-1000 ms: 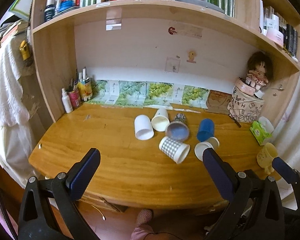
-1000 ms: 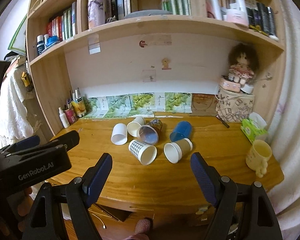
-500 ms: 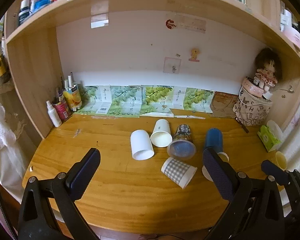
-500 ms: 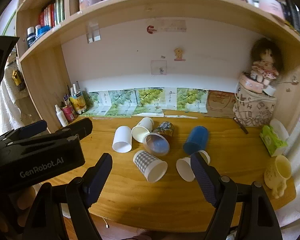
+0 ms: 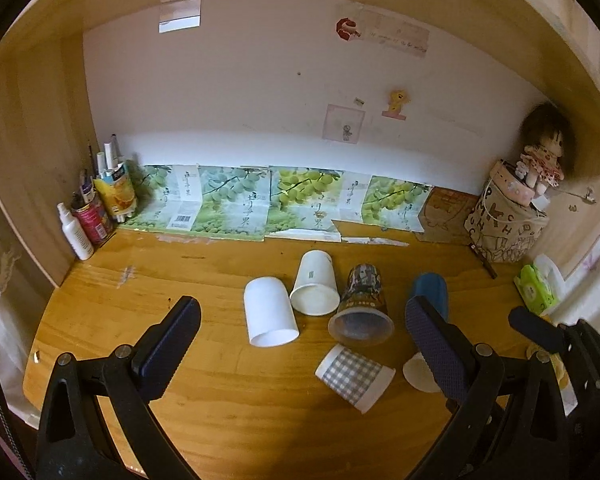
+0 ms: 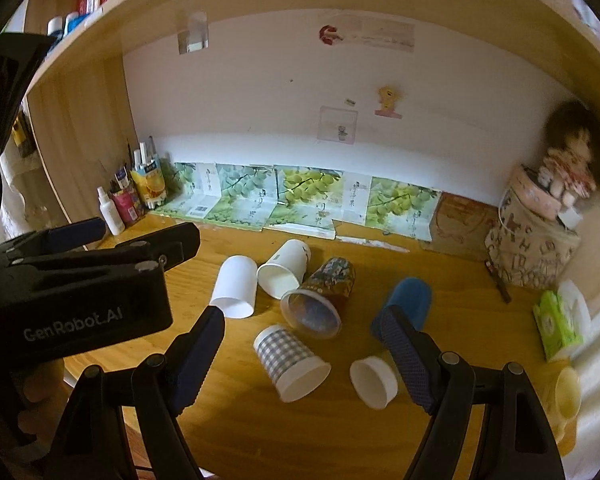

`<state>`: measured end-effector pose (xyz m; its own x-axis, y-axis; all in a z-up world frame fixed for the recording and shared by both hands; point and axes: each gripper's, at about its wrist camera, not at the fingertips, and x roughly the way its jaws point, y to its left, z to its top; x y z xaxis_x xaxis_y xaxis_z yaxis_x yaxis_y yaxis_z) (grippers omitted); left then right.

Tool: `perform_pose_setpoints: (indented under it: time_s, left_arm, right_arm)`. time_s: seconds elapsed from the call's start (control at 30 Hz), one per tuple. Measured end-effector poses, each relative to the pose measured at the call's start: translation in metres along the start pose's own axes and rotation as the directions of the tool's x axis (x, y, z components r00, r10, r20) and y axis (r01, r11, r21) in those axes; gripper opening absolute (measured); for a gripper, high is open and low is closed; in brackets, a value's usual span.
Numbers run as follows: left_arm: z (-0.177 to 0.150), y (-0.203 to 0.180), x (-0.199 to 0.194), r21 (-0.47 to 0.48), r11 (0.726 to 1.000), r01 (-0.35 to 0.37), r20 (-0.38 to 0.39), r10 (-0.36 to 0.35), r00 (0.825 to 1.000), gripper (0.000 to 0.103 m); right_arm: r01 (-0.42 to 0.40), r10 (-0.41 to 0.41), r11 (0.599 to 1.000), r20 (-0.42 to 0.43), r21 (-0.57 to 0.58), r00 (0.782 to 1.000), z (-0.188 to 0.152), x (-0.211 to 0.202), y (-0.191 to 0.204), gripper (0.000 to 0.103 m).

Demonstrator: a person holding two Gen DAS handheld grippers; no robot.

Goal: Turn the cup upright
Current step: 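Move the right tool toward the cluster of paper cups on the desk, then reach the right gripper down to the white panda-print cup lying on the desk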

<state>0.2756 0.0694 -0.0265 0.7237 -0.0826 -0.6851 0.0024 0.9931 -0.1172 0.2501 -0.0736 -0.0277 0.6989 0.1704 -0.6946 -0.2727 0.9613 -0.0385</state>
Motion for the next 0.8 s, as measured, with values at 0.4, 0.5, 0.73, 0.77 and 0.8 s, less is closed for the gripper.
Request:
perform_pose_setpoints:
  time_s: [0.4,0.5,0.73,0.77,0.8]
  left_arm:
    - [0.018,0.019,0.048,-0.024,1.000,-0.006,-0.035,0.005,0.999,0.102]
    - [0.021,0.024,0.063,-0.027,1.000,-0.008,-0.053,0.006,0.999,0.102]
    - [0.026,0.029,0.086,0.035,0.999,-0.026,-0.058,0.028,0.998,0.102]
    - [0.026,0.030,0.089,0.042,0.999,-0.026,-0.056,0.028,0.998,0.102]
    - [0.026,0.030,0.091,0.051,0.998,-0.027,-0.055,0.030,0.998,0.102]
  right_arm:
    - [0.001,0.002,0.958,0.011,-0.288,1.000,0.045,0.054,-0.001,0.081]
    - [-0.011,0.016,0.926,0.010,-0.377,1.000,0.054,0.068,-0.001,0.081]
    - [-0.061,0.056,0.842,-0.026,-0.536,0.998,0.071,0.103,-0.002,0.081]
    - [-0.068,0.062,0.820,-0.030,-0.568,0.998,0.073,0.110,-0.002,0.081]
    - [-0.069,0.064,0.804,-0.029,-0.590,0.998,0.074,0.114,-0.002,0.081]
